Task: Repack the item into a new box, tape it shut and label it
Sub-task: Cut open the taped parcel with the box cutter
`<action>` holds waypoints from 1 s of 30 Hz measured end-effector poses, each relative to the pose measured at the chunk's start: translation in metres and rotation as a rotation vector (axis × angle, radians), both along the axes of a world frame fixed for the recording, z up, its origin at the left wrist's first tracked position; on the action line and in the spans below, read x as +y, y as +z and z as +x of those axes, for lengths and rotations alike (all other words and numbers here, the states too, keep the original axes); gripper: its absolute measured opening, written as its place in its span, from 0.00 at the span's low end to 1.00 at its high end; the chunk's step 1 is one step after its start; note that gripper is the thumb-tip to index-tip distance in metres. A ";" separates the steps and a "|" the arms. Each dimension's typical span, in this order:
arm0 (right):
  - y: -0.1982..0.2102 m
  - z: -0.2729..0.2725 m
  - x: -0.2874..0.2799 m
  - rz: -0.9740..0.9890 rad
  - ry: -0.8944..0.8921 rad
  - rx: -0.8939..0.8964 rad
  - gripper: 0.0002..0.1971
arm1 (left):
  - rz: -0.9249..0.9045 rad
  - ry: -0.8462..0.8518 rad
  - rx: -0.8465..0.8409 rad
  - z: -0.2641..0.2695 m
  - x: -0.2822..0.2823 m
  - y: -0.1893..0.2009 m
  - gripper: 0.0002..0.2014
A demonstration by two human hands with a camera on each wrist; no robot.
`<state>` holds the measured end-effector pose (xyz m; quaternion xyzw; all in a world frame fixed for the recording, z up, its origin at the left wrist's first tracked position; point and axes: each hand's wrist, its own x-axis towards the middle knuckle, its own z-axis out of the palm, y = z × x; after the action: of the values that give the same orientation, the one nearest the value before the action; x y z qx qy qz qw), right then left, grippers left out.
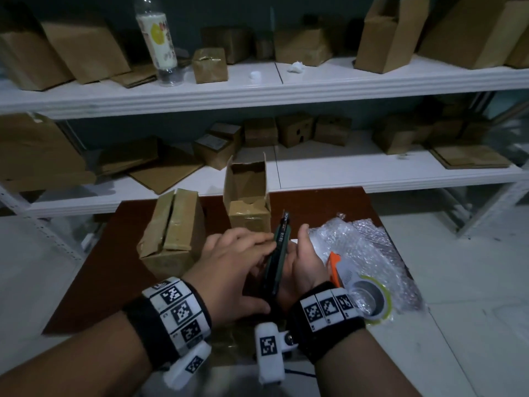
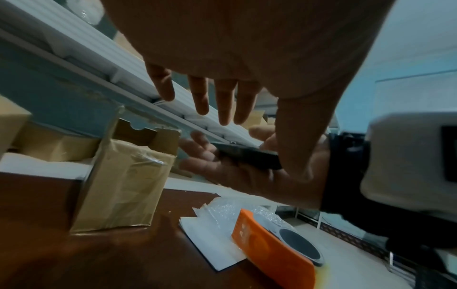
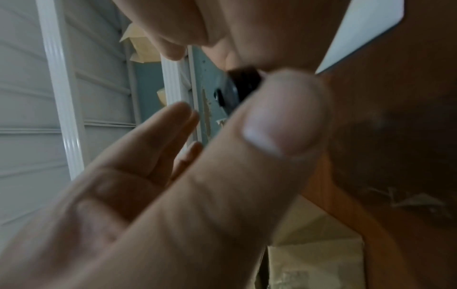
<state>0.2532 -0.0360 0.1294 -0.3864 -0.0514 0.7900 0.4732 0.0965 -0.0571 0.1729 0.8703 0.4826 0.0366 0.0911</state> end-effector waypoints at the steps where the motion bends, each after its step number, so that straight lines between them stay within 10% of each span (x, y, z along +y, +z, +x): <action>1: -0.001 0.003 0.000 -0.009 0.001 -0.012 0.45 | 0.013 -0.016 0.019 0.004 0.002 -0.001 0.51; 30: -0.032 0.093 0.002 -0.204 -0.316 -0.599 0.17 | -0.186 0.088 -0.007 0.070 0.047 -0.104 0.20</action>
<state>0.3465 -0.0335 0.0970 -0.6495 -0.0483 0.5597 0.5125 0.1661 -0.0097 0.0686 0.8359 0.5215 -0.0012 0.1713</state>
